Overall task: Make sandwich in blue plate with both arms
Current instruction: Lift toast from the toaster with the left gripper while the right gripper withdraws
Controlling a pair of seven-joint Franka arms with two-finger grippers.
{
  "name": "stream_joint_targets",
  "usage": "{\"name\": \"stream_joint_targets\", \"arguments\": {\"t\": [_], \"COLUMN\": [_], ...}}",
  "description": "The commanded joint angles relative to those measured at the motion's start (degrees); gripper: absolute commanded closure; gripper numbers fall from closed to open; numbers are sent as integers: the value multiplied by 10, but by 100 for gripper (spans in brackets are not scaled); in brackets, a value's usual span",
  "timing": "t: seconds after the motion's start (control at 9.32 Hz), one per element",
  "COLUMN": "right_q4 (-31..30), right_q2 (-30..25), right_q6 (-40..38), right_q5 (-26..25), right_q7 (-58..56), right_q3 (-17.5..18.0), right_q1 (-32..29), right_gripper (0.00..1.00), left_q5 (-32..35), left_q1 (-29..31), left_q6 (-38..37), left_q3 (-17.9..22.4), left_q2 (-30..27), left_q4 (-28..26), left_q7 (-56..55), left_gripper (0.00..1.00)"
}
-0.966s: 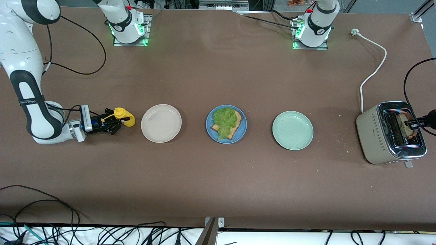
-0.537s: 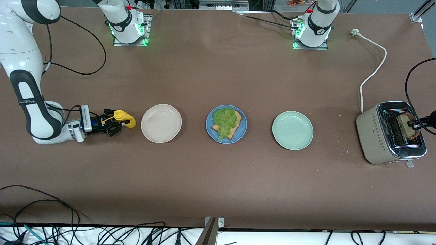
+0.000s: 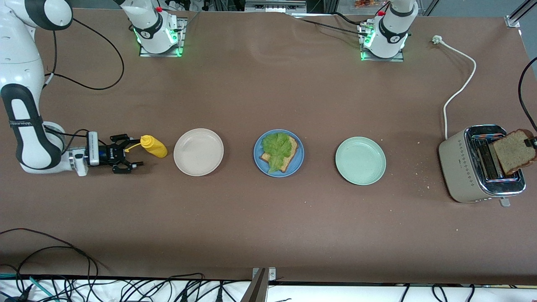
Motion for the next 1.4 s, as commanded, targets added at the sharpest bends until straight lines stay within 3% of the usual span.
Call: {"name": "stream_joint_targets", "arguments": {"t": [0.0, 0.32, 0.54, 0.64, 0.86, 1.07, 1.29], "right_q4": [-4, -6, -6, -6, -5, -3, -3], "right_q2": [-57, -124, -187, -224, -273, -310, -334], "right_q6": [4, 3, 3, 3, 4, 27, 38], "right_q5": [1, -56, -102, -147, -200, -257, -307], "right_q7": [126, 321, 463, 541, 666, 814, 960], "right_q3": [-38, -47, -47, -46, -47, -47, -52], "right_q1": [6, 10, 24, 41, 68, 101, 143], "right_gripper": [0, 0, 0, 0, 0, 0, 0], "left_q5": [-2, -102, -107, -124, -243, -320, -407], "left_q1": [0, -1, 0, 0, -1, -18, -55], "left_q6": [-36, -47, -65, -65, -64, -57, -7], "left_q3": [-12, -18, -21, -22, -21, -38, -41], "left_q2": [-50, -57, -59, -59, -54, -42, -40], "left_q4": [-2, -4, -3, -3, -10, -15, -51], "left_q7": [16, -26, -30, -41, -106, -190, -257], "left_gripper": [100, 100, 100, 100, 100, 100, 100]}}
